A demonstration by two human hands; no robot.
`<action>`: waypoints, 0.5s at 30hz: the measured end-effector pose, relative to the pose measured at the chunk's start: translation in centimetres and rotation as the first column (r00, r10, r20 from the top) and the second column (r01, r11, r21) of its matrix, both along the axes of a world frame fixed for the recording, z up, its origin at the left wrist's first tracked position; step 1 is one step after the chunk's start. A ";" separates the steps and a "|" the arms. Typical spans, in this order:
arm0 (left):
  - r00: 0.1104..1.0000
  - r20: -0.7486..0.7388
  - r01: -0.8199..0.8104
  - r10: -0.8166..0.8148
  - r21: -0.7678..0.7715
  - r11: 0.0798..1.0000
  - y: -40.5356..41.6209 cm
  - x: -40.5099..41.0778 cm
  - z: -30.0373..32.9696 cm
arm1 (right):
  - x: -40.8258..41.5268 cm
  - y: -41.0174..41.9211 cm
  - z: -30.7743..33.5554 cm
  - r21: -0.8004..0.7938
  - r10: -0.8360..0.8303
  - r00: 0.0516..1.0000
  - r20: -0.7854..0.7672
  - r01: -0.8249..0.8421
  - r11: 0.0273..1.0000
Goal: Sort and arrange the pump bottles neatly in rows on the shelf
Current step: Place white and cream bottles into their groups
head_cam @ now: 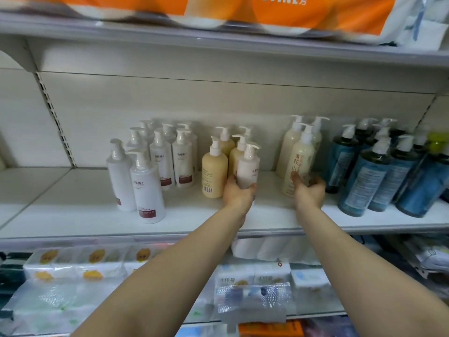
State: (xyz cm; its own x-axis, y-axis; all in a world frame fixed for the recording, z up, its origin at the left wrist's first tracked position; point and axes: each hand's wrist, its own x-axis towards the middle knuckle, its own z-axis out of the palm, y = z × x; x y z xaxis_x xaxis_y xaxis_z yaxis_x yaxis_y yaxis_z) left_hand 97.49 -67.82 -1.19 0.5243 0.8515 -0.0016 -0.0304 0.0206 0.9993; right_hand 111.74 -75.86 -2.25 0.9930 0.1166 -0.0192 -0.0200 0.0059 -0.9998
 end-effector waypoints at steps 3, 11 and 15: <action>1.000 0.023 0.001 0.000 -0.035 0.999 -0.4 -0.9 0.4 | -1.2 -0.2 0.7 -0.008 -0.059 0.998 0.019 0.060 0.998; 0.990 0.100 -0.100 0.100 -0.008 0.995 -0.2 -4.3 5.1 | -6.9 2.6 5.4 0.091 -0.077 0.973 0.219 0.058 0.994; 0.977 0.159 -0.145 0.141 0.015 0.989 1.0 -6.6 7.8 | -10.6 5.0 8.0 0.124 0.018 0.955 0.297 -0.057 0.991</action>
